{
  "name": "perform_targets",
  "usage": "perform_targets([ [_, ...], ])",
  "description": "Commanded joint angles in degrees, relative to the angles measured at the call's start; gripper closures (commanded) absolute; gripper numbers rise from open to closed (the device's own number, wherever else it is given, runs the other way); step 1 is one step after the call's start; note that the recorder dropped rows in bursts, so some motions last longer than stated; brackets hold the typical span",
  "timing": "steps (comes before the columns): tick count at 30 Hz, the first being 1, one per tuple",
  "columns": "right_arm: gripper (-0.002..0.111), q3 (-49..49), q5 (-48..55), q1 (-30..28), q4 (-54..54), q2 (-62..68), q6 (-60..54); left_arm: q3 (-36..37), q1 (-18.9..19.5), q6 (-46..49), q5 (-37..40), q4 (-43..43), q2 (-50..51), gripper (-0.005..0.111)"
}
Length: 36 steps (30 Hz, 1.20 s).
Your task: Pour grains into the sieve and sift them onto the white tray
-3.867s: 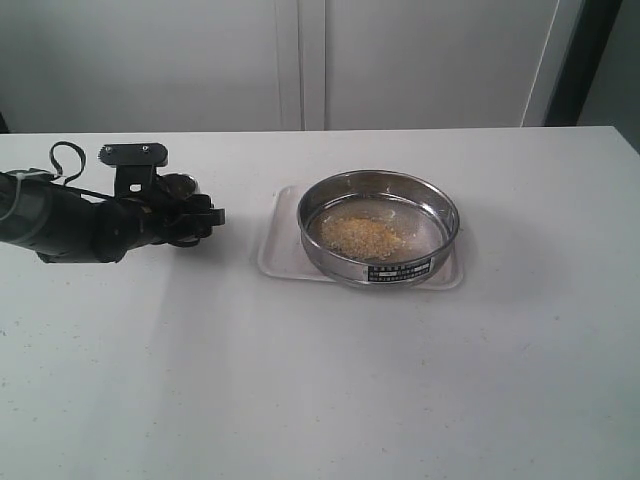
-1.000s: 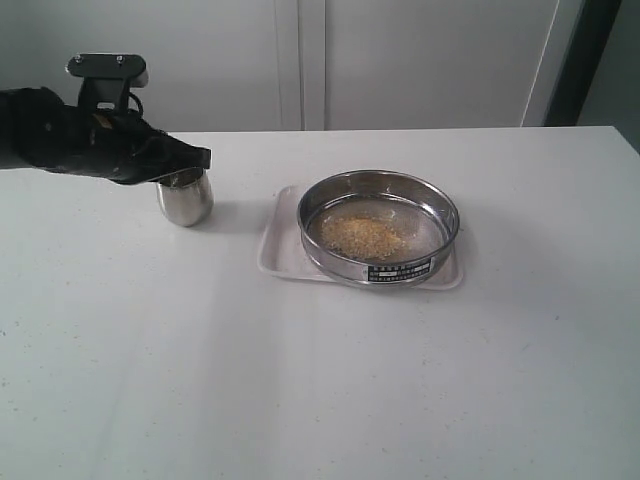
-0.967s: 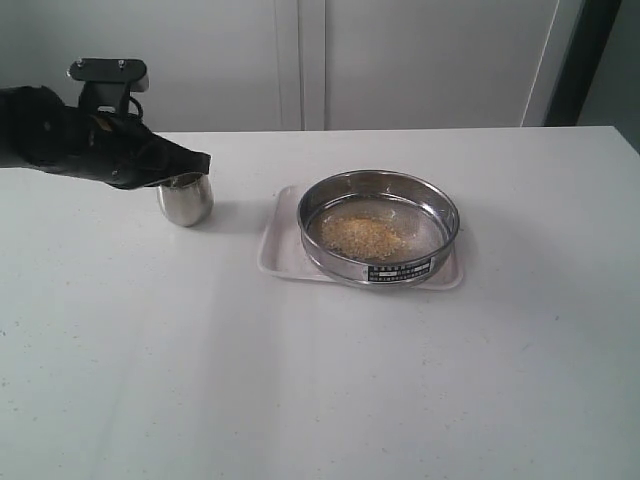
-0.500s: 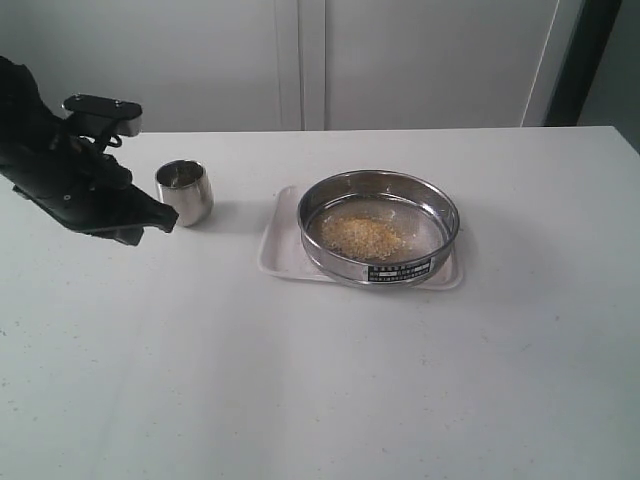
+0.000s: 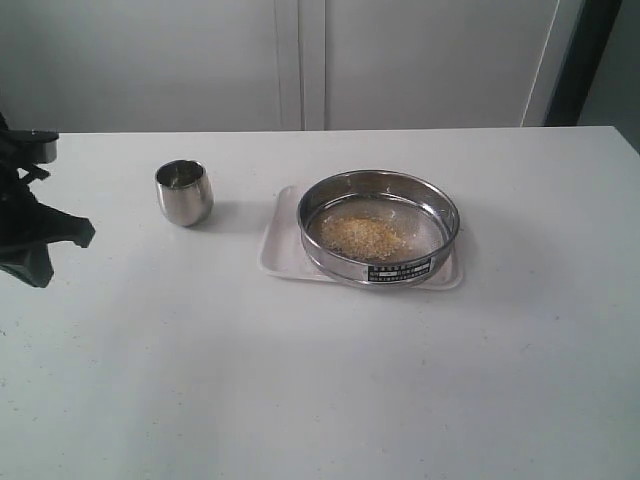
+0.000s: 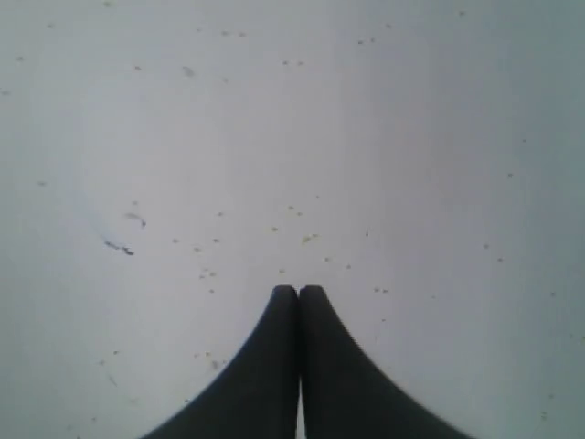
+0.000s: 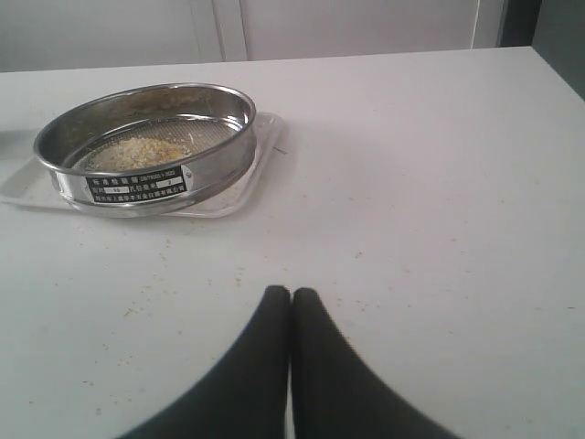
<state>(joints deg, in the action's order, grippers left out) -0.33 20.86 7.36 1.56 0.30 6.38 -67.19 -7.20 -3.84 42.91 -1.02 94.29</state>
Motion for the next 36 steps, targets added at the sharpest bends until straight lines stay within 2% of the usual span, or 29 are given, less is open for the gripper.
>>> perform_targets([
  [1,0.108,0.3,-0.8,0.2,0.2,-0.3,-0.1,0.5,2.2,-0.8,4.1,-0.6,-4.1,0.107],
  [8,0.108,0.3,-0.8,0.2,0.2,-0.3,-0.1,3.5,2.5,-0.9,4.1,-1.0,-11.8,0.107],
  [25,0.108,0.3,-0.8,0.2,0.2,-0.3,-0.1,17.9,2.5,-1.9,1.5,-1.4,-28.9,0.107],
  [36,0.108,0.3,-0.8,0.2,0.2,-0.3,-0.1,19.4,2.5,0.0,1.7,-1.4,-31.7,0.107],
])
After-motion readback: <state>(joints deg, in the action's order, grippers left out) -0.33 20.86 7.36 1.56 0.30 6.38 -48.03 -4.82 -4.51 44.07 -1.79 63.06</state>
